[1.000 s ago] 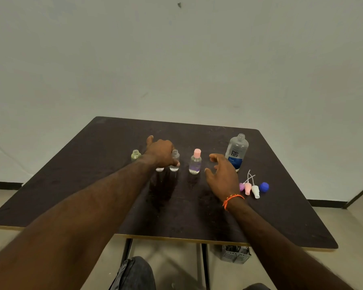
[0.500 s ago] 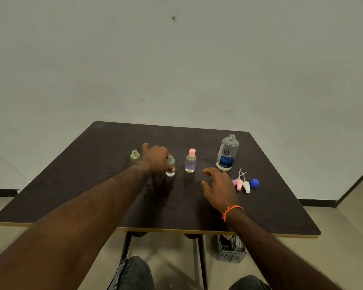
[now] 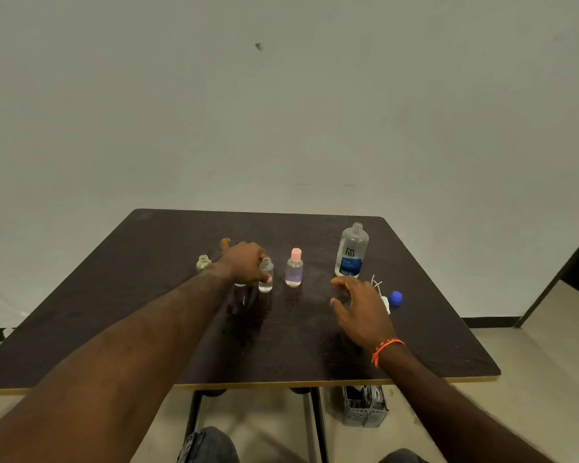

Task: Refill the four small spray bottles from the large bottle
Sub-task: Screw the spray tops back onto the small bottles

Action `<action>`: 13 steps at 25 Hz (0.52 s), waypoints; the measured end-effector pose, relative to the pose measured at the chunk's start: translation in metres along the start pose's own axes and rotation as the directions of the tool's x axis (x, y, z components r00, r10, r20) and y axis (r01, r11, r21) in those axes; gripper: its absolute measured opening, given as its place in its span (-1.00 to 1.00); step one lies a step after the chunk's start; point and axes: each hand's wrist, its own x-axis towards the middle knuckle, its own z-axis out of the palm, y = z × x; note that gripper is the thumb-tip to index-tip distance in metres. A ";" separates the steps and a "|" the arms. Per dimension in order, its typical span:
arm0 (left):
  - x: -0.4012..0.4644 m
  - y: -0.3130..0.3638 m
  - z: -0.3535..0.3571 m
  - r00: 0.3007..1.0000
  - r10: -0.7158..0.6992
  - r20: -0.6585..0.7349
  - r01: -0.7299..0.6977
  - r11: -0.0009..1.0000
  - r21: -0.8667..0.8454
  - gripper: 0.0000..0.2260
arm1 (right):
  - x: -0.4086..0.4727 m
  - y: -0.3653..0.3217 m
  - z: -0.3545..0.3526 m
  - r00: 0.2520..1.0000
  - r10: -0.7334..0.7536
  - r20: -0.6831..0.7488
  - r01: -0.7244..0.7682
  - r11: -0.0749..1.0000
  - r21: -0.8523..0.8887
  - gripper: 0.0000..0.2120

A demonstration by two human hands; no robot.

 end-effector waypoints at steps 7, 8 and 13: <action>-0.003 -0.001 -0.001 0.998 0.056 -0.009 -0.056 0.998 0.028 -0.75 | -0.003 0.002 0.000 0.998 -0.036 -0.057 0.033 0.998 -0.054 -0.64; -0.004 0.000 -0.002 0.997 0.074 -0.027 -0.073 0.997 0.025 -0.78 | -0.004 0.003 -0.002 0.998 -0.029 -0.063 0.024 0.997 -0.070 -0.64; -0.021 0.018 -0.013 0.980 0.169 -0.109 -0.165 0.985 0.045 -0.76 | -0.013 0.007 -0.008 0.995 -0.028 -0.092 0.011 0.983 -0.181 -0.72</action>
